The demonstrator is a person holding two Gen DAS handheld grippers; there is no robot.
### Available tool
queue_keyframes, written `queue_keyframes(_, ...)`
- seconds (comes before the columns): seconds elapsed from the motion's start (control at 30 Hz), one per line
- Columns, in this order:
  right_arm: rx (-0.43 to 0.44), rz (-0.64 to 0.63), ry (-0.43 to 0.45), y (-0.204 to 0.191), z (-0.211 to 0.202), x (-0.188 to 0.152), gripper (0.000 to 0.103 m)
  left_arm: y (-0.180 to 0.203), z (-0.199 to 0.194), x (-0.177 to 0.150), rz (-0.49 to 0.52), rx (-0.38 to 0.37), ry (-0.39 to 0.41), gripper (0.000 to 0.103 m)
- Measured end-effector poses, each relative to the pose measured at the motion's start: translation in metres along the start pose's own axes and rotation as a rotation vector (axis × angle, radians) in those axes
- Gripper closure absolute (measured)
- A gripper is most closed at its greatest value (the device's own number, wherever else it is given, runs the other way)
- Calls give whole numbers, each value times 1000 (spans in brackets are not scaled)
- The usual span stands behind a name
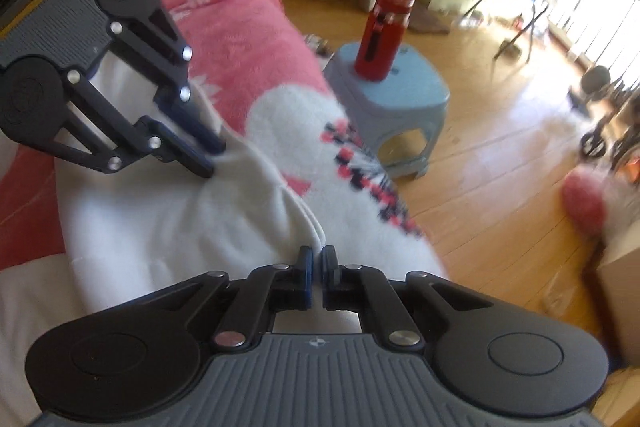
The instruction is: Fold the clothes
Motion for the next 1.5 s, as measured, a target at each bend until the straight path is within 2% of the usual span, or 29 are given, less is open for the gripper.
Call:
queue_keyframes(0.2, -131, -32, 47, 19, -3, 18, 99, -26, -4, 13, -77, 109, 48, 103)
queue_keyframes(0.33, -186, -34, 62, 29, 11, 23, 99, -36, -3, 20, -75, 171, 70, 103)
queue_keyframes(0.5, -214, 7, 64, 39, 33, 19, 99, -41, 4, 21, -70, 205, 57, 103)
queue_keyframes(0.67, -205, 64, 61, 41, 54, 12, 99, -46, 9, 15, -70, 221, 32, 102)
queue_keyframes(0.8, -216, 169, 78, 53, 56, 11, 93, -55, 6, 12, -100, 245, 28, 102)
queue_keyframes(0.87, -225, 245, 92, 64, 49, 11, 76, -61, 2, 11, -127, 259, 25, 101)
queue_keyframes(1.0, -222, 428, 162, 91, 19, 7, 73, -73, -23, 12, -178, 275, 31, 101)
queue_keyframes(1.13, -183, 551, 230, 106, -19, 3, 73, -84, -56, 1, -165, 285, -2, 96)
queue_keyframes(1.23, -80, 592, 231, 93, -35, 2, 73, -102, -77, -22, -177, 326, -75, 91)
queue_keyframes(1.37, 96, 567, 165, 42, -38, 8, 76, -133, -103, -61, -249, 389, -187, 89)
queue_keyframes(1.5, 126, 504, 49, 1, -17, 10, 77, -146, -103, -92, -316, 419, -256, 85)
Point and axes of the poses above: each gripper's, at about its wrist camera, not at the fingertips, and z roughly the way its jaws point, y to its right, x to its top, the point moved 8 cm from there along z, roughly the way its jaws point, and after that the axes turned 6 degrees about -z, right-handed, at the moved point
